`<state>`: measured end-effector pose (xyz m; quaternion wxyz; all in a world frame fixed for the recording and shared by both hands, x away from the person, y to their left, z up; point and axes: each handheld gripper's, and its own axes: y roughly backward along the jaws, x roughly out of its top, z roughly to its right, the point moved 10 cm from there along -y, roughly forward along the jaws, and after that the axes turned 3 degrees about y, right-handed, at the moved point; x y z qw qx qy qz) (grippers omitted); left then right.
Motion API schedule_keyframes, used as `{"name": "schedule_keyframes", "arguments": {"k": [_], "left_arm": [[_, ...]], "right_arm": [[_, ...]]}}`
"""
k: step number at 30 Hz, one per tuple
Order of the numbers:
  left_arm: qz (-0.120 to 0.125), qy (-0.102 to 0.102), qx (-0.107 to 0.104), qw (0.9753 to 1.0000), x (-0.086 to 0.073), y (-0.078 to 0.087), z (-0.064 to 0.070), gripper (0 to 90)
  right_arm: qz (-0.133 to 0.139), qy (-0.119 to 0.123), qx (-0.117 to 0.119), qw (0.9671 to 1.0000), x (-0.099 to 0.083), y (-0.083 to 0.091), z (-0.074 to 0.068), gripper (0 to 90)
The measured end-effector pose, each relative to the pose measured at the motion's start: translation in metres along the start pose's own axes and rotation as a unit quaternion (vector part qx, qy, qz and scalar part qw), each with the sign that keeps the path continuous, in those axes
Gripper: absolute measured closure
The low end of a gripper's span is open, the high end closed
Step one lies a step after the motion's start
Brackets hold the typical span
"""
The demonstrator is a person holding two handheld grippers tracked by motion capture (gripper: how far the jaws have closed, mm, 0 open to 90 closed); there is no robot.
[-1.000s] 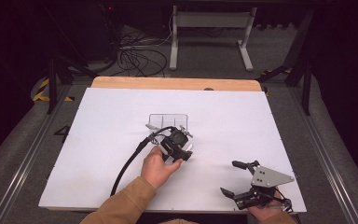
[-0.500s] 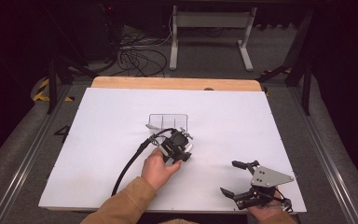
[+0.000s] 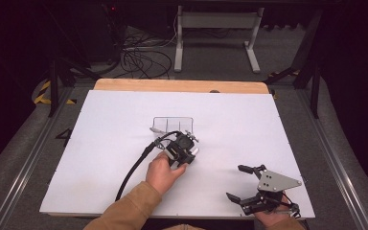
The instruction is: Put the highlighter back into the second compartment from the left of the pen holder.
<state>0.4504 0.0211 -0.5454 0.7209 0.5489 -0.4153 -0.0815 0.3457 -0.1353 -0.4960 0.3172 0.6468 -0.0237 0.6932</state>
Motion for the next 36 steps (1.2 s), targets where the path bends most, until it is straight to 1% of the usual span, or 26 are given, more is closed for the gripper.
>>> {"name": "schedule_keyframes", "arguments": {"k": [6, 10, 11, 16, 20, 23, 25, 30, 34, 36], "left_arm": [[-0.003, 0.0, 0.002, 1.0, 0.0, 0.0, 0.0, 77.9], [-0.002, 0.0, -0.002, 1.0, 0.0, 0.001, 0.001, 78.0], [0.0, -0.001, -0.001, 1.0, 0.001, 0.002, 0.0, 78.1], [0.02, -0.01, -0.002, 0.9998, 0.005, 0.011, 0.004, 78.1], [0.041, -0.017, -0.006, 0.999, 0.009, 0.02, 0.006, 78.1], [0.05, -0.02, -0.009, 0.9985, 0.011, 0.026, 0.007, 78.1], [0.064, -0.021, -0.009, 0.9977, 0.014, 0.032, 0.008, 78.1], [0.091, -0.023, -0.013, 0.9955, 0.019, 0.044, 0.01, 78.1], [0.107, -0.031, -0.03, 0.9933, 0.022, 0.053, 0.013, 78.1], [0.113, -0.032, -0.033, 0.9925, 0.023, 0.056, 0.014, 78.1]], "right_arm": [[0.0, 0.0, 0.0, 1.0, 0.0, 0.0, 0.0, 7.8], [0.0, 0.0, 0.0, 1.0, 0.0, 0.0, 0.0, 7.8], [0.0, 0.0, 0.0, 1.0, 0.0, 0.0, 0.0, 7.8], [0.0, 0.002, 0.0, 1.0, 0.0, 0.0, 0.0, 7.8], [0.0, 0.001, 0.0, 1.0, 0.0, 0.0, 0.0, 7.8], [0.0, 0.001, 0.001, 1.0, 0.0, 0.0, 0.0, 7.8], [-0.001, 0.002, 0.0, 1.0, 0.0, 0.0, 0.0, 7.8], [-0.001, 0.002, 0.0, 1.0, 0.0, 0.0, 0.0, 7.8], [0.0, 0.002, 0.0, 1.0, 0.0, 0.0, 0.0, 7.8], [0.001, 0.002, 0.0, 1.0, 0.0, 0.001, 0.0, 7.8]]}}
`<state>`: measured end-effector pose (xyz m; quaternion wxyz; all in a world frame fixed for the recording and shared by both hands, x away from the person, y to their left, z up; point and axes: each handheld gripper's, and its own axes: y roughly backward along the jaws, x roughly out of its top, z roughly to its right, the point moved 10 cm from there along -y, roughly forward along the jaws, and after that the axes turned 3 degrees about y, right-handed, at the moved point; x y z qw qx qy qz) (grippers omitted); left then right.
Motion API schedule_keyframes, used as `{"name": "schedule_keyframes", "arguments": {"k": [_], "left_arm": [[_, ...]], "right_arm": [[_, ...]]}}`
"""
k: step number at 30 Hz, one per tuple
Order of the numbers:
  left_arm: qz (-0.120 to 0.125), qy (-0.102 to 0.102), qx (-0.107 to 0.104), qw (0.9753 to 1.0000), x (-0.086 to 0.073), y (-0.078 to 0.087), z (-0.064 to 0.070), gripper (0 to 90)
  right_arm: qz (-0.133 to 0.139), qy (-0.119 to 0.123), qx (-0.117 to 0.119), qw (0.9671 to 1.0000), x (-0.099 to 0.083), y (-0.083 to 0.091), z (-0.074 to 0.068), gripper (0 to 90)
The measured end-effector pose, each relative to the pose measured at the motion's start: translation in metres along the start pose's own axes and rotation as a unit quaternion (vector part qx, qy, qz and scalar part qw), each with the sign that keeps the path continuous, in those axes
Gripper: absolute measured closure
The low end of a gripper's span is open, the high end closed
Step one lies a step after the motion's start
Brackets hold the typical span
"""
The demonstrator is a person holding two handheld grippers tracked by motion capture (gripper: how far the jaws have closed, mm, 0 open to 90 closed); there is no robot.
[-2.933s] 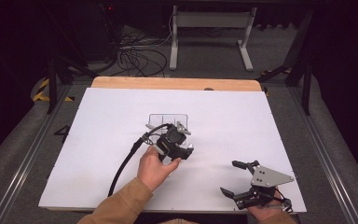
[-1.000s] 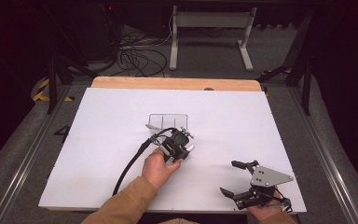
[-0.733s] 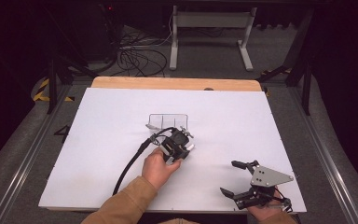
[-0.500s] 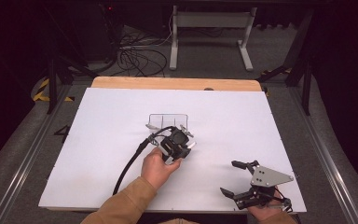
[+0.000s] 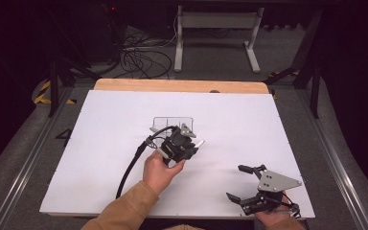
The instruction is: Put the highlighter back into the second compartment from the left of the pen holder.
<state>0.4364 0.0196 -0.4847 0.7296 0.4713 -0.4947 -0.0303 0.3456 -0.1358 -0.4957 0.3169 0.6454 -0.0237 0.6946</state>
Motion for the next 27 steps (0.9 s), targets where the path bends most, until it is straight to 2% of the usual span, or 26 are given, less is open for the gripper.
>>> {"name": "schedule_keyframes", "arguments": {"k": [8, 12, 22, 27], "left_arm": [[0.028, -0.009, -0.001, 0.9996, 0.008, 0.014, 0.004, 78.1], [0.041, -0.02, -0.003, 0.9989, 0.011, 0.02, 0.005, 78.1], [0.067, -0.016, -0.011, 0.9976, 0.018, 0.034, 0.007, 78.1], [0.072, -0.017, -0.011, 0.9972, 0.019, 0.038, 0.006, 78.1]], "right_arm": [[-0.001, 0.0, 0.0, 1.0, 0.0, 0.0, 0.0, 7.8], [0.0, 0.0, 0.0, 1.0, 0.0, 0.0, 0.0, 7.8], [-0.002, -0.006, 0.002, 1.0, 0.0, -0.001, -0.001, 7.8], [-0.003, -0.005, 0.002, 1.0, -0.001, -0.001, -0.001, 7.8]]}}
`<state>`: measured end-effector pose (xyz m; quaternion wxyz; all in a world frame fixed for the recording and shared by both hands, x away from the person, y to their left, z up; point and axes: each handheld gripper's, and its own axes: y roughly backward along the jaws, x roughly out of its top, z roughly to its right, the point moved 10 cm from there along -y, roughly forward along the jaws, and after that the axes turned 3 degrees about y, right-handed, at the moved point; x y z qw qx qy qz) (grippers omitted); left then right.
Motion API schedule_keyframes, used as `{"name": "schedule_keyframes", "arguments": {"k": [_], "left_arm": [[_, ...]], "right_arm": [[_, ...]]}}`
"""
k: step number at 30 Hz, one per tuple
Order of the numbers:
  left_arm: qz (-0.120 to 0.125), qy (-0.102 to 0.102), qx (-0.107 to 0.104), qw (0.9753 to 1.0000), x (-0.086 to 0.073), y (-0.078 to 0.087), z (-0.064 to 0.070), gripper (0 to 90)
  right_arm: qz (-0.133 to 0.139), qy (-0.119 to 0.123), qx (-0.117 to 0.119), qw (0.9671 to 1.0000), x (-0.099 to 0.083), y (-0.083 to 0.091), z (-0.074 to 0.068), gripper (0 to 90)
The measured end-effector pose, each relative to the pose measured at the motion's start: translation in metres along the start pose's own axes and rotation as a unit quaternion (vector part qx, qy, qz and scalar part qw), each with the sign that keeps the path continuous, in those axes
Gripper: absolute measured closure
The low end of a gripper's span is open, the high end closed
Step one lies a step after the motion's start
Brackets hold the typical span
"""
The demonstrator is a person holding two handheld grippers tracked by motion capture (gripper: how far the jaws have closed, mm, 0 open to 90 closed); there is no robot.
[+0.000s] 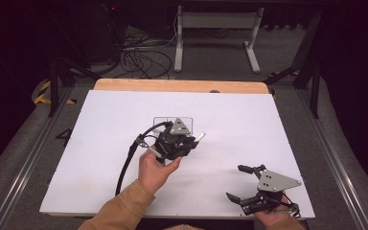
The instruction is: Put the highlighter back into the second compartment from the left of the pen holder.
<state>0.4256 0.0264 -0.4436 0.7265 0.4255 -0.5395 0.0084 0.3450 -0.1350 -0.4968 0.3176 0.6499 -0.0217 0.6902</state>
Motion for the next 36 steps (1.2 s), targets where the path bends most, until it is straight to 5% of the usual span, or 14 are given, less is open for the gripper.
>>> {"name": "schedule_keyframes", "arguments": {"k": [11, 18, 36], "left_arm": [[0.008, -0.006, -0.012, 0.9999, 0.005, 0.006, 0.001, 78.1], [0.016, 0.007, -0.022, 0.9996, 0.013, 0.014, -0.006, 78.1], [0.032, 0.002, -0.006, 0.9995, 0.038, 0.032, -0.022, 78.0]], "right_arm": [[0.001, -0.005, 0.001, 1.0, 0.0, -0.001, 0.0, 7.8], [0.0, -0.003, 0.001, 1.0, -0.001, -0.002, 0.0, 7.8], [-0.001, -0.001, -0.001, 1.0, -0.001, -0.001, 0.0, 7.7]]}}
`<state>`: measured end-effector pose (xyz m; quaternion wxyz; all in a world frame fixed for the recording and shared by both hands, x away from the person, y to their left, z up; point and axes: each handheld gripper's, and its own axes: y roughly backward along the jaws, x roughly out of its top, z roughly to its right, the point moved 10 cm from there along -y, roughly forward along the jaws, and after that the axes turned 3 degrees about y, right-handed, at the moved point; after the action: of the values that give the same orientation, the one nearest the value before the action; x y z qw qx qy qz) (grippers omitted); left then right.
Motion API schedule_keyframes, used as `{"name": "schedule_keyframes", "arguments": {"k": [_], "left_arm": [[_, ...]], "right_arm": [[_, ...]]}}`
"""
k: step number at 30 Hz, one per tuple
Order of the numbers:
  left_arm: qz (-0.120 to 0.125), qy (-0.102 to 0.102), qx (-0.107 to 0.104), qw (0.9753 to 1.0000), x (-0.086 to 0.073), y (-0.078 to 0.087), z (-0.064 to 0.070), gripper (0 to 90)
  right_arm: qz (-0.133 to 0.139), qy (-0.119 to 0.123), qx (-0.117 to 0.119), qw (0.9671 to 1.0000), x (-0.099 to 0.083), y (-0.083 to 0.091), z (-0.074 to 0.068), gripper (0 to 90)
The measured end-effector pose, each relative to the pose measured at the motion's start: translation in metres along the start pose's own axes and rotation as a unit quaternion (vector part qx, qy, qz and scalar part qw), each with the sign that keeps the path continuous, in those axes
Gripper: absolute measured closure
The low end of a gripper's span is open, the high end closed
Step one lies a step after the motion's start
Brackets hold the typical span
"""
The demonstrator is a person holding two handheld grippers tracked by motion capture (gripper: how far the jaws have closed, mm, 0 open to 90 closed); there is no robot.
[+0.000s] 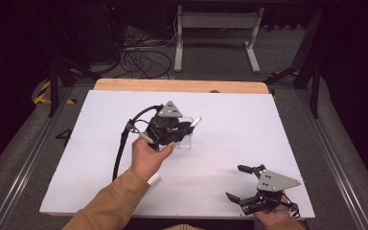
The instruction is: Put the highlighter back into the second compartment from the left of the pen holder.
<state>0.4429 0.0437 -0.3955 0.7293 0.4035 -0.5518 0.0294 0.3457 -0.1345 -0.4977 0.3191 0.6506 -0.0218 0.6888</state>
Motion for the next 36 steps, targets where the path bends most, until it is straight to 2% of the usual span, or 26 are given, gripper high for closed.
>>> {"name": "schedule_keyframes", "arguments": {"k": [10, 16, 26, 29, 36], "left_arm": [[0.008, 0.006, 0.01, 0.9999, 0.01, 0.005, -0.012, 78.0], [0.015, 0.005, 0.023, 0.9996, 0.017, 0.005, -0.021, 78.0], [0.036, 0.025, 0.033, 0.9985, 0.022, 0.001, -0.04, 78.0], [0.044, 0.03, 0.042, 0.9977, 0.025, 0.0, -0.047, 77.9], [0.057, 0.056, 0.038, 0.9961, 0.028, -0.005, -0.057, 77.9]], "right_arm": [[0.0, 0.001, 0.0, 1.0, 0.0, 0.0, 0.0, 7.8], [-0.001, 0.001, 0.001, 1.0, 0.0, 0.0, 0.0, 7.7], [0.001, 0.002, 0.0, 1.0, 0.0, 0.0, 0.0, 7.7], [0.001, 0.002, 0.0, 1.0, 0.0, 0.0, 0.0, 7.7], [0.002, 0.001, 0.002, 1.0, 0.0, 0.0, 0.0, 7.7]]}}
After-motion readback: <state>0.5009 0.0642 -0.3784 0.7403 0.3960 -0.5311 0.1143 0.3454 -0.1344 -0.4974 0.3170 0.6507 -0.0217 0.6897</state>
